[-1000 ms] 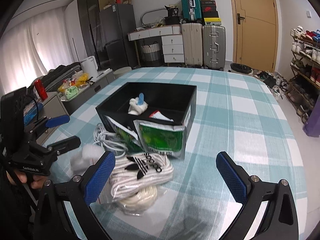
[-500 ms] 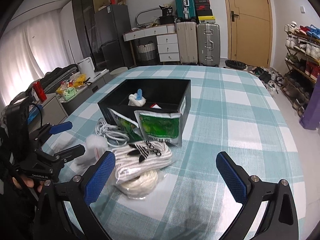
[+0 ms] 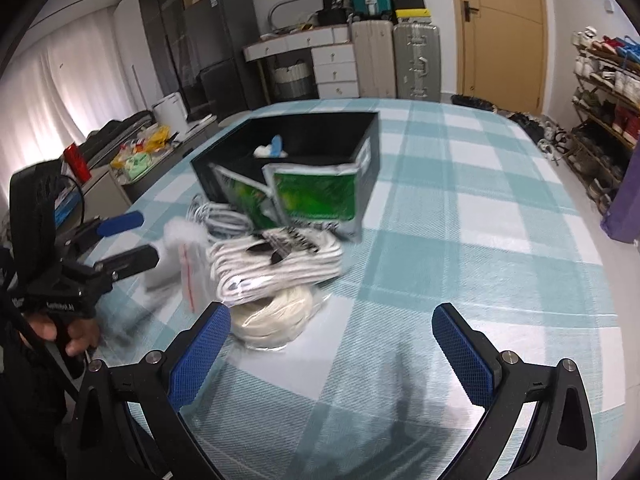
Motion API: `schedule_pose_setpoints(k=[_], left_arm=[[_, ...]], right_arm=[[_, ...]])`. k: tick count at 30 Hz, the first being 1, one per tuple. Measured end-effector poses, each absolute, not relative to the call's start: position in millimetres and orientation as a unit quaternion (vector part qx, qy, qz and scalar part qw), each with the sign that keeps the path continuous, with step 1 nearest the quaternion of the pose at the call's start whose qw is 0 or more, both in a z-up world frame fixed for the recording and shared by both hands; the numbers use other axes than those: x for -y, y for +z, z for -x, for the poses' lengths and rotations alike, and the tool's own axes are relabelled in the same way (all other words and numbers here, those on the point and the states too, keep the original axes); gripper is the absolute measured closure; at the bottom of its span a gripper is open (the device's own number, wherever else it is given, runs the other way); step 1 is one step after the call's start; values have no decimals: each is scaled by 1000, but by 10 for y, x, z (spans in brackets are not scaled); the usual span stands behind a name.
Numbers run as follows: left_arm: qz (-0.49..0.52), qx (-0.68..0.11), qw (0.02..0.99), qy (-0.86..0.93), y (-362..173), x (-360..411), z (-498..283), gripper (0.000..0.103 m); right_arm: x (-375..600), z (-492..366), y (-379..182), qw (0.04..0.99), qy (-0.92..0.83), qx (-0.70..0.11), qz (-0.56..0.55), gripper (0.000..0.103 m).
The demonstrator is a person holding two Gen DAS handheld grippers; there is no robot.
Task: Organize soft objects
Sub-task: 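Withdraw both tools from the box back toward the remaining items, then grasp the bagged white rope with the right gripper while the left grasps the white foam strip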
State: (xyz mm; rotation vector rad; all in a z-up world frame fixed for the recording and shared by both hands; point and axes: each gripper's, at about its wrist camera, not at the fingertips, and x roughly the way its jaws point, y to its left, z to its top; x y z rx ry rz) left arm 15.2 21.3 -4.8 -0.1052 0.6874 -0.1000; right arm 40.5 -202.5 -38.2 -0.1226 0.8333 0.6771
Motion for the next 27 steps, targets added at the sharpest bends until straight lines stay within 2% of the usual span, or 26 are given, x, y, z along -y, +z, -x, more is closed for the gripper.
schedule_pose_setpoints(k=[27], left_arm=[[60,-336,938,-51,-56,-237,-153,0]], right_arm=[[1255,-424,-686,821,353,-434,112,1]])
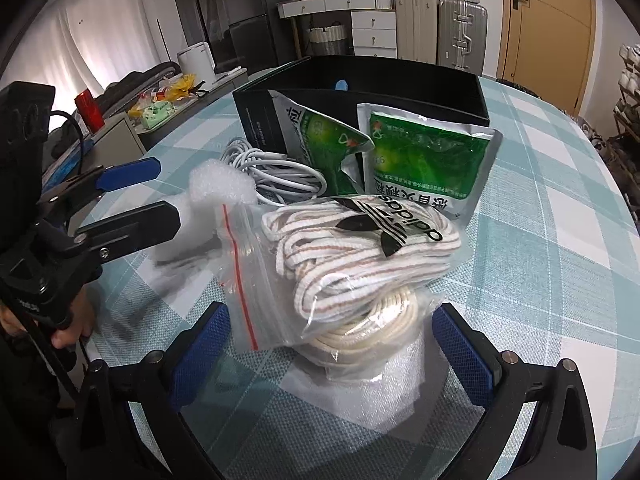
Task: Organize soft objects
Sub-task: 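Grasp the bagged white rope with the right gripper while the left grasps the white foam strip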
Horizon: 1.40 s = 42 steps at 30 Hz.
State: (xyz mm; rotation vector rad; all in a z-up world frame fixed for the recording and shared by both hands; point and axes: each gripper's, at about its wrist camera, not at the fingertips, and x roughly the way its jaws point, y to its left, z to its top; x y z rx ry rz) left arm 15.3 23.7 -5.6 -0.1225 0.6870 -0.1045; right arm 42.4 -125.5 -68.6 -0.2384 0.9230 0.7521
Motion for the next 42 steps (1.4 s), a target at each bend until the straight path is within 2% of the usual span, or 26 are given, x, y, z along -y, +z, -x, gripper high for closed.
schedule_pose_setpoints(k=[6,13,28,31,42], left_arm=[[64,-337,938,-51,-50,-248,-148,0],[63,-338,938,-52,-47,-253,-148,0],[59,-338,938,-51,-51,-236,-152,0],[60,-338,938,-50,-54,-233,-155,0],[29,-355,934,-40,-65,-156,-166,0]], right_arm=[[1232,-425,-698,826,347,-429,115,2],[1235,-418,-684,830,344,-423,115,11],[1391,-382,-663,836,349,-408,118,56],[1417,-343,-657,836,353,-404,116,61],[1693,-198,-574,844,358,-385,105,65]])
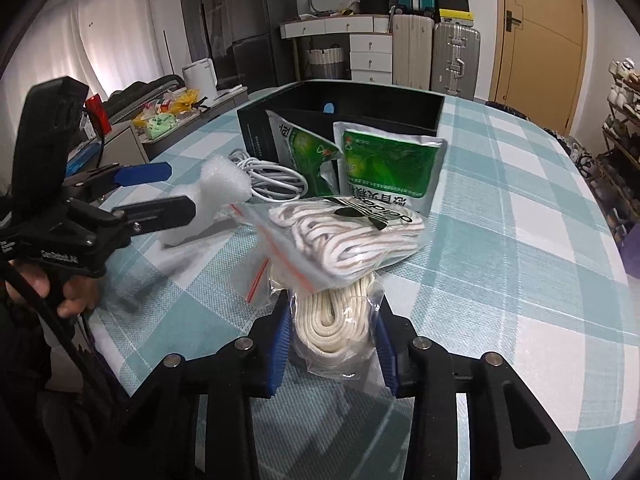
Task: Organize soft objects
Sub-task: 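Grasp the bagged white rope with the right gripper while the left grasps the white foam strip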
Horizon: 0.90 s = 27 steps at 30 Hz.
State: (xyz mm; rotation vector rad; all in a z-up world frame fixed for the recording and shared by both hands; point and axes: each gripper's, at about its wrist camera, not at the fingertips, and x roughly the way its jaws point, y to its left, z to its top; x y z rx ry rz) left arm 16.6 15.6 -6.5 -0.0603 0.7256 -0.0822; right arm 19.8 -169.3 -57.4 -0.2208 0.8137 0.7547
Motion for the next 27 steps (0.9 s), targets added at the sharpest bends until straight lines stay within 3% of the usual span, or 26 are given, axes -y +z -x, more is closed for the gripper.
schedule_pose_setpoints(k=[13,17,21,23,27], left_arm=[[7,-354,934,-52,-63,-134,-109,2],[-2,-358,932,-54,-67,-114,-108,20],[-8,-358,932,-53,-68,-94,-102,32],[-6,-359,931,-59,-63,-88,-97,52],[-10,-360,930,-72,-58,-60,-81,71]], right_arm=[[1700,-64,-416,850,373,-358,100,65],[1669,-40,-381,851,378,-352,98,65],[1627,-5,-343,851,383,-345,102,65],[1609,10,-321,851,386,-342,102,65],[1569,41,-272,851,391,-334,103,65]])
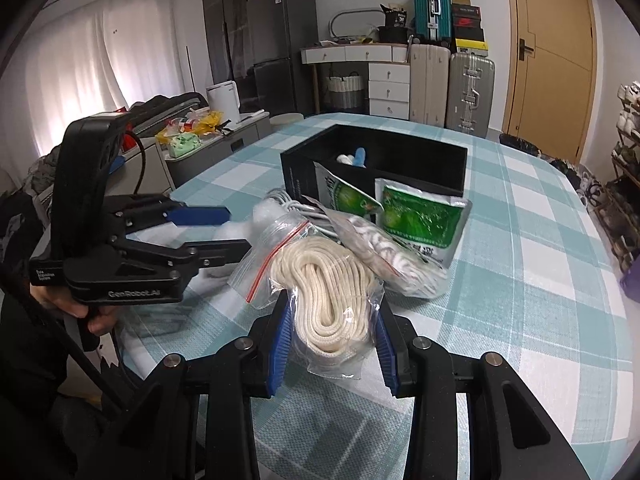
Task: Organize soft objects
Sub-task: 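Grasp the bagged white rope with the right gripper while the left grasps the white foam strip, then lower the foam strip and bagged rope into the black box and release both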
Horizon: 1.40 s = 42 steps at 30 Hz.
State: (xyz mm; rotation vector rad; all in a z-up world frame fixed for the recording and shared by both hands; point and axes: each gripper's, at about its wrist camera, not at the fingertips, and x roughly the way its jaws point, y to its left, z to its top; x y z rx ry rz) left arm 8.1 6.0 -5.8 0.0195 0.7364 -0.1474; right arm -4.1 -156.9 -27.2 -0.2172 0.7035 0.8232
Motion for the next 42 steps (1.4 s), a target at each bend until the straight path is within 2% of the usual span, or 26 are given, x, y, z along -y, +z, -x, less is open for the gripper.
schedule_pose_setpoints(k=[2,5,20,42], left_arm=[[-8,-359,930,-74,-51,-60,-83,76],[3,-360,929,-87,-45,-80,-84,79],[33,-296,952,-66,323,-177,64,80],[52,-268,960,-62,650,-109,-300,80]], right_arm=[[1547,55,-246,852,393,-330,104,65],[1523,67,-205,854,395,-323,104,65],[1473,199,74,869,402,-276,86,65],[1760,-136,240,896,354,-260,66,65]])
